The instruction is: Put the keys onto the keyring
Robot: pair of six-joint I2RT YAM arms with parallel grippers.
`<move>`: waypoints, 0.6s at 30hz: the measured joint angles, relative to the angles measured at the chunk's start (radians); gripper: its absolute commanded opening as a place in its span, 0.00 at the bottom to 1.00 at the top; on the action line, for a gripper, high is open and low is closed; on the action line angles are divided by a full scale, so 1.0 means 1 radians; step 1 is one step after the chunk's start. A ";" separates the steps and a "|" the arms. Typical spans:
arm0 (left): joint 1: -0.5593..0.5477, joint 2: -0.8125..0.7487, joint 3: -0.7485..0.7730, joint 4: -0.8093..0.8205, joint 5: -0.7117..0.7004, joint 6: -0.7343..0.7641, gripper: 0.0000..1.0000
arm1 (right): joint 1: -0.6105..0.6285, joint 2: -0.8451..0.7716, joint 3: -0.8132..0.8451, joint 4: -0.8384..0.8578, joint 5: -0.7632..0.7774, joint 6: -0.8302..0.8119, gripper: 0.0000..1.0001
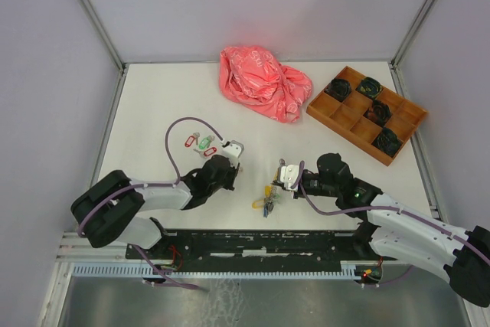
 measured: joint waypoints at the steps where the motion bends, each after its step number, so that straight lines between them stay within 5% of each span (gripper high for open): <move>1: 0.000 -0.006 0.000 0.000 0.000 0.000 0.03 | 0.000 0.000 0.000 0.000 0.000 0.000 0.01; 18: -0.002 -0.001 0.026 -0.069 0.045 0.000 0.04 | 0.000 0.000 0.003 -0.014 -0.001 -0.008 0.01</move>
